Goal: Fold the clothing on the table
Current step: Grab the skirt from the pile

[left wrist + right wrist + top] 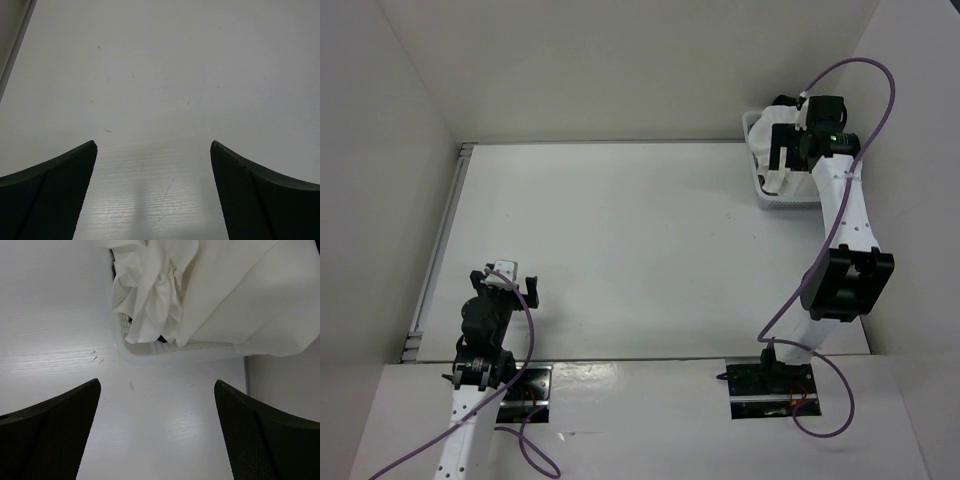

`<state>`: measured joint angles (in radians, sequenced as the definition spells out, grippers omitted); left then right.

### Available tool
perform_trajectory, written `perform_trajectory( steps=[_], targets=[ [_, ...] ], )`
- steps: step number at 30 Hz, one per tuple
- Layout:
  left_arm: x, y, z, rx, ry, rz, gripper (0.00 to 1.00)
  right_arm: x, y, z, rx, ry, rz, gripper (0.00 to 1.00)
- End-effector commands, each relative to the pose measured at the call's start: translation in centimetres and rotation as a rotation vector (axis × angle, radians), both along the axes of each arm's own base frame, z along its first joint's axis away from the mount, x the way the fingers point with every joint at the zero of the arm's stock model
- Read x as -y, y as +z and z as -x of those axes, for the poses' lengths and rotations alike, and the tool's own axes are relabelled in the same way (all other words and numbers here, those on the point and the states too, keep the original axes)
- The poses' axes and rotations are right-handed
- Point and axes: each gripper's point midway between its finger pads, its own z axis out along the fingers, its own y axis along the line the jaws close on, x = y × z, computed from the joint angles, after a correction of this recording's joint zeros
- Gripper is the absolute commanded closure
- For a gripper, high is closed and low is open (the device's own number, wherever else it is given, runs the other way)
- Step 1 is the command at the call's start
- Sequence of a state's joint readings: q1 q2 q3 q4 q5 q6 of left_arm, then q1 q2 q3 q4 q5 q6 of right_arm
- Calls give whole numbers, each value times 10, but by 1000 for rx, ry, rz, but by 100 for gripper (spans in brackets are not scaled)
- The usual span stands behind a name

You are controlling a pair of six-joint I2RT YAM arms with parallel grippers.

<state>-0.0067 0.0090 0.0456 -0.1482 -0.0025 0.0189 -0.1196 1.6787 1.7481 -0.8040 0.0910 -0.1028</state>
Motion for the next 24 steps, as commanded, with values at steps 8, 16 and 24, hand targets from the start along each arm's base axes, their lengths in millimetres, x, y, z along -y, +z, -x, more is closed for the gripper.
perform_trajectory(
  steps=[8,16,24],
  targets=[
    [0,22,-4,145,6,18,0,3,19,-50,98,26,0,2],
    [0,22,-4,145,6,18,0,12,-4,-79,84,17,-1,2],
    [0,22,-4,145,6,18,0,16,-15,-110,84,23,6,7]
  ],
)
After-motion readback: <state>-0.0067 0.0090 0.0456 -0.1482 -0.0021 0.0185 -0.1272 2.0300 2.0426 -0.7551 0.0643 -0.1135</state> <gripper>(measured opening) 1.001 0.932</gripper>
